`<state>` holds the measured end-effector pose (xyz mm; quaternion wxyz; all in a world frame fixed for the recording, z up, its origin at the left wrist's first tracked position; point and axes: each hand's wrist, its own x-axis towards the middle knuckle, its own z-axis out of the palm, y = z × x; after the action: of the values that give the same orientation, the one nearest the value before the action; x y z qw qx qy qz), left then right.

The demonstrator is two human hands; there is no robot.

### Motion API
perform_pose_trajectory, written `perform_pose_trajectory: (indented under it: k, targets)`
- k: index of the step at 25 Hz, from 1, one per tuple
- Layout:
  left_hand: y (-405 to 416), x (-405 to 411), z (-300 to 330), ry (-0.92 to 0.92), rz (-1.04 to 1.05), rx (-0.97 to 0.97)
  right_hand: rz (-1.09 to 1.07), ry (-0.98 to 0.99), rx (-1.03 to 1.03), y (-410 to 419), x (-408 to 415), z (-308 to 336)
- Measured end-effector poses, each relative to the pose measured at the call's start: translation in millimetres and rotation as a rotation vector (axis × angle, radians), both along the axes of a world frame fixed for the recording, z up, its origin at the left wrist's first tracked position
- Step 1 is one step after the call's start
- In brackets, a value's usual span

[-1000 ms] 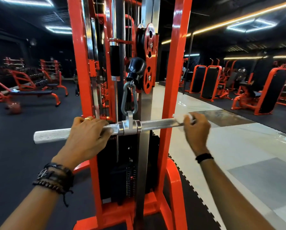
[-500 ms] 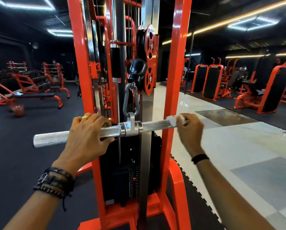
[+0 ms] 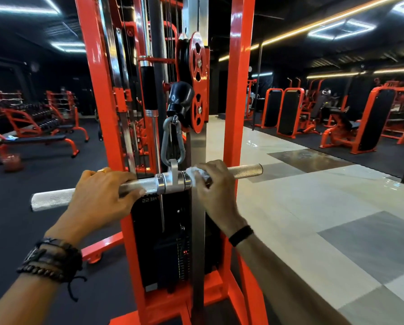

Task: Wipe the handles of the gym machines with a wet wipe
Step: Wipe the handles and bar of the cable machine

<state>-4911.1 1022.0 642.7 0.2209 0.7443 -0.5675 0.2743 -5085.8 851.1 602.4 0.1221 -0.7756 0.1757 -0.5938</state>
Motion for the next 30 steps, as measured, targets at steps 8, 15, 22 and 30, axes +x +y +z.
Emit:
perform_pose_trajectory:
  k: [8,15,22,30]
  targets:
    - [-8,0,-11,0.035,-0.037,-0.157,-0.372,-0.077,0.28,-98,-65,5]
    - [-11,-4,-9,0.07,0.024,-0.116,0.002,0.059,-0.034,-11,0,-9]
    - [-5,1,-8,0.04,0.044,0.066,-0.396,-0.064,0.266,-101,-64,10]
    - [-10,7,-10,0.031,0.001,-0.066,0.034,0.078,-0.017,-9,-2,-8]
